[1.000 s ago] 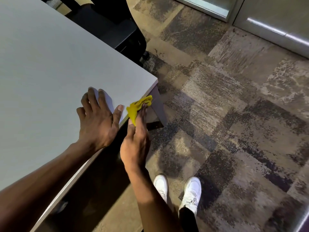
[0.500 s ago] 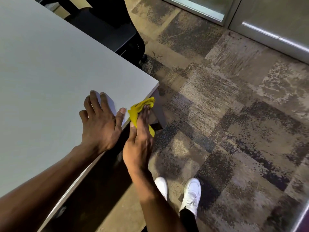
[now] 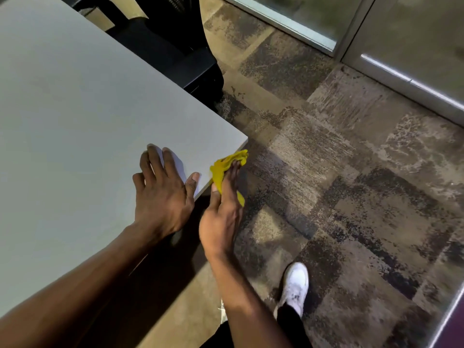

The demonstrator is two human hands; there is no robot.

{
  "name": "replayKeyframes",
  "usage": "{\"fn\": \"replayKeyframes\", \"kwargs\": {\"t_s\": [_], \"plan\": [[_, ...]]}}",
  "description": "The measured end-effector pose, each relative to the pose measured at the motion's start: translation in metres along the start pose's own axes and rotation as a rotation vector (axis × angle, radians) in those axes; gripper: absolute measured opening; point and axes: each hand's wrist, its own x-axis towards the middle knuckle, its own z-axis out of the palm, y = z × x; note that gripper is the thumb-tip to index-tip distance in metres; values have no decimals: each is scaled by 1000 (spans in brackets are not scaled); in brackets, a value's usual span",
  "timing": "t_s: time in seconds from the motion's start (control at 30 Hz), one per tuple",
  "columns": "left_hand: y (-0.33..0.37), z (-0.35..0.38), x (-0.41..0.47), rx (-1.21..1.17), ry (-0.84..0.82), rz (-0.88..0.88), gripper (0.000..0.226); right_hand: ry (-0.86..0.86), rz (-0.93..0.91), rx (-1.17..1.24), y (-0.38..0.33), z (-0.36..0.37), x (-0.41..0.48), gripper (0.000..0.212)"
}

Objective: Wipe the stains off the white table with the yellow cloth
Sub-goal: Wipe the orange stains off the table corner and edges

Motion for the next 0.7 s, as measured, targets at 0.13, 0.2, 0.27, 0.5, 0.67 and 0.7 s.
{"fn": "replayKeyframes", "kwargs": {"t_s": [0.13,0.2,0.27,0.5,0.67,0.7], "plan": [[1,3,1,-12,21,-6,86,-20,5,17,-2,-7,6,57],[1,4,0,-37,19,-21,85,-1,38,38,-5,-12,29,56],[3,6,-1,-59,32,-44,86,2,82,48,-8,-16,44,56],[33,2,2,-232,64,-252,90,-278,57,18,-2,-51,23,59],[79,0,16,-392,113,-474,118,-382,102,62,18,-92,55,43],[87,1,18,-397,124,-499,122,-386,159,129,23,-100,62,39]]}}
